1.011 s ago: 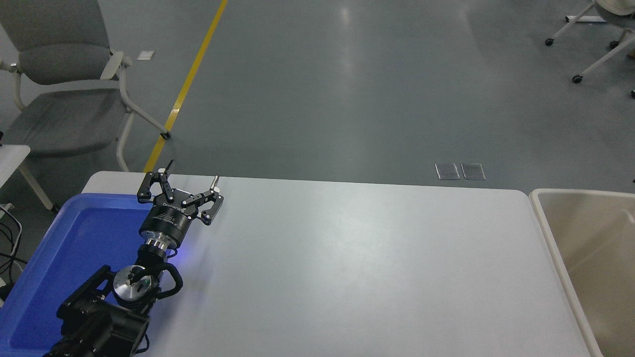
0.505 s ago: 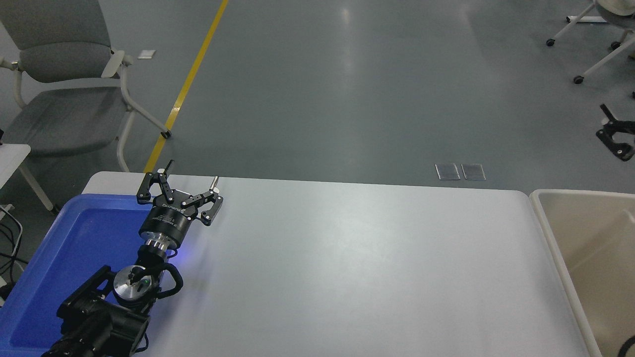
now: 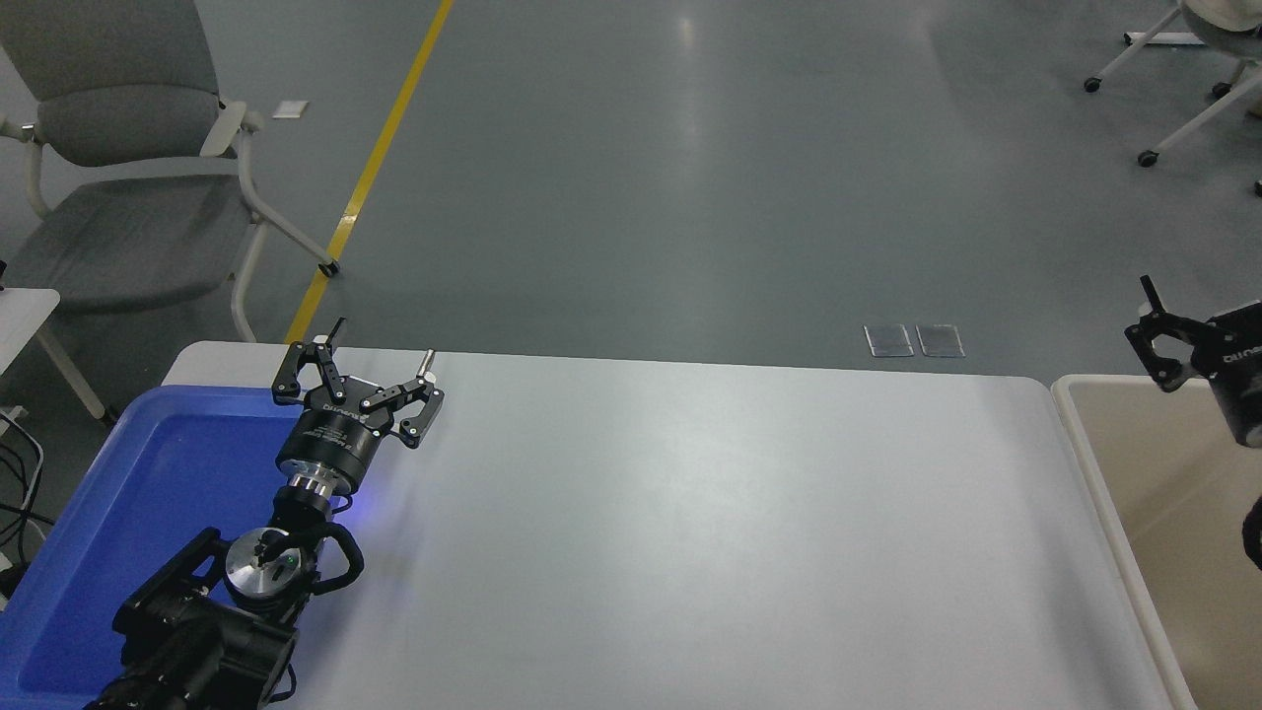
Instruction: Pick up paper ball place in dustbin
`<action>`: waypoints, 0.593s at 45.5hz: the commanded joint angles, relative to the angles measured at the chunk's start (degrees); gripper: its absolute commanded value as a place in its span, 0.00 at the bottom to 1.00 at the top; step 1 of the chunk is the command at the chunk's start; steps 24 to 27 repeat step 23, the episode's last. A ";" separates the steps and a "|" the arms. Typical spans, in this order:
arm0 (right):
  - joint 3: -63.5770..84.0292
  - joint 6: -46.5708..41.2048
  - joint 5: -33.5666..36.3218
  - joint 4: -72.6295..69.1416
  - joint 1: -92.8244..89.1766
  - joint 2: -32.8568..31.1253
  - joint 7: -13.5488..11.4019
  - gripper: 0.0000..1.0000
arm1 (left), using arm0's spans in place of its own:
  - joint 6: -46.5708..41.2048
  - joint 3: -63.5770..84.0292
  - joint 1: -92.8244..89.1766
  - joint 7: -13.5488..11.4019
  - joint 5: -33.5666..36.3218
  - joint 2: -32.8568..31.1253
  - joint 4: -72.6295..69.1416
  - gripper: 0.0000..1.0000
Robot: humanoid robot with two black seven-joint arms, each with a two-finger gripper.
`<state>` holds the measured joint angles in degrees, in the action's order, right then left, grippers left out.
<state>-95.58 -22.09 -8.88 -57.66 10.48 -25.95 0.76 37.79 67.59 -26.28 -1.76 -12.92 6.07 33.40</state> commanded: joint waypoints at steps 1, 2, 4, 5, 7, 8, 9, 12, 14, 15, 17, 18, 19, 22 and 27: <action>1.18 -0.23 -1.92 -0.09 -1.69 0.73 0.47 1.00 | 0.00 0.00 0.00 0.01 0.00 0.00 0.00 0.99; 1.27 -0.23 -2.89 -0.09 -1.52 0.73 0.65 1.00 | 0.00 0.00 0.00 0.01 0.00 0.00 0.00 0.99; 1.19 -0.14 -5.17 0.00 -1.25 0.90 0.83 1.00 | 0.00 0.00 0.00 0.01 0.00 0.00 0.00 0.99; 1.01 -0.14 -6.14 -0.09 -1.16 0.99 0.91 1.00 | 0.00 0.00 0.00 0.01 0.00 0.00 0.00 0.99; 0.83 -0.14 -7.72 -0.09 -1.07 1.08 1.00 1.00 | 0.00 0.00 0.00 0.01 0.00 0.00 0.00 0.99; 0.75 -0.14 -8.25 -0.09 -1.07 1.08 1.09 1.00 | 0.00 0.00 0.00 0.01 0.00 0.00 0.00 0.99; 0.75 -0.06 -8.60 -0.09 -0.90 1.17 1.26 1.00 | 0.00 0.00 0.00 0.01 0.00 0.00 0.00 0.99; 0.75 0.03 -8.78 -0.09 -0.64 1.08 1.35 1.00 | 0.00 0.00 0.00 0.01 0.00 0.00 0.00 0.99; 0.83 0.12 -8.78 0.00 -0.55 1.08 1.35 1.00 | 0.00 0.00 0.00 0.01 0.00 0.00 0.00 0.99; 0.83 0.12 -8.78 0.00 -0.55 1.08 1.35 1.00 | 0.00 0.00 0.00 0.01 0.00 0.00 0.00 0.99; 0.83 0.12 -8.78 0.00 -0.55 1.08 1.35 1.00 | 0.00 0.00 0.00 0.01 0.00 0.00 0.00 0.99; 0.83 0.12 -8.78 0.00 -0.55 1.08 1.35 1.00 | 0.00 0.00 0.00 0.01 0.00 0.00 0.00 0.99; 0.83 0.12 -8.78 0.00 -0.55 1.08 1.35 1.00 | 0.00 0.00 0.00 0.01 0.00 0.00 0.00 0.99; 0.83 0.03 -8.78 0.00 -0.63 1.08 1.27 1.00 | 0.00 0.00 0.00 0.01 0.00 0.00 0.00 0.99; 0.75 0.03 -8.70 0.00 -0.63 1.17 1.27 1.00 | 0.00 0.00 0.00 0.01 0.00 0.00 0.00 0.99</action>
